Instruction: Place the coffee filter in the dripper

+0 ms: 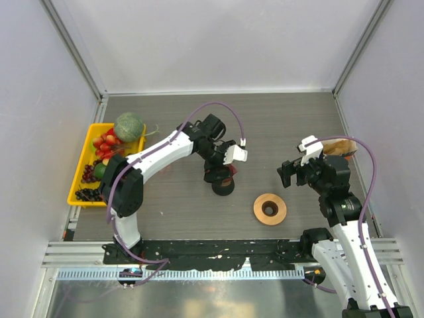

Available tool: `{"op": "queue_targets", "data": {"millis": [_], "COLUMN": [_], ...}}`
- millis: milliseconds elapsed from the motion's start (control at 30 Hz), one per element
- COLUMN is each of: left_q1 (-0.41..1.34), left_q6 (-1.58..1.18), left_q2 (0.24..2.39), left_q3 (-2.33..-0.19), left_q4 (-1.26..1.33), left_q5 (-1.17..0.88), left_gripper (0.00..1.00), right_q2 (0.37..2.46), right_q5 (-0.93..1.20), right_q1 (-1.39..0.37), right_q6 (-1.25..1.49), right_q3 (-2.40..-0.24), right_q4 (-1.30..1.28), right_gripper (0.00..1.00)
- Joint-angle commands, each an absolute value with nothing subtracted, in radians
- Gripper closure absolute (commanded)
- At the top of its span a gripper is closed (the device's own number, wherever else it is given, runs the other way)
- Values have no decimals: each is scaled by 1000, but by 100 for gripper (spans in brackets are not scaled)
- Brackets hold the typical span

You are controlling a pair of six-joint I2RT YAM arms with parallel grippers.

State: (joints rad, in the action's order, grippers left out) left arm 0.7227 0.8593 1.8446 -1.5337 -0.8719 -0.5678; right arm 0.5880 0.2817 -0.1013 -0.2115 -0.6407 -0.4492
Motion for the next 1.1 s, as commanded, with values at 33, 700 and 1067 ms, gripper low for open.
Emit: {"op": "queue_targets", "data": {"millis": [33,700,1067], "left_q1": [726,617,609], "left_q6": [850,437,380], "left_q2": [1825,1052,997], "left_q3": [-1620,-1167,-1111], "left_q4": [-920,-781,-772], "left_q5": [-577,-612,-707], "left_gripper": [1,1,1], "right_q2": [595,883,1282], "right_q5": [297,491,657], "right_q1": [-98,-98,-87], "right_q6": [-224,-563,-905], "right_q3": [-667,-880,-989], "right_q4": [-440,-793,-1121], "right_gripper": [5,5,5]}}
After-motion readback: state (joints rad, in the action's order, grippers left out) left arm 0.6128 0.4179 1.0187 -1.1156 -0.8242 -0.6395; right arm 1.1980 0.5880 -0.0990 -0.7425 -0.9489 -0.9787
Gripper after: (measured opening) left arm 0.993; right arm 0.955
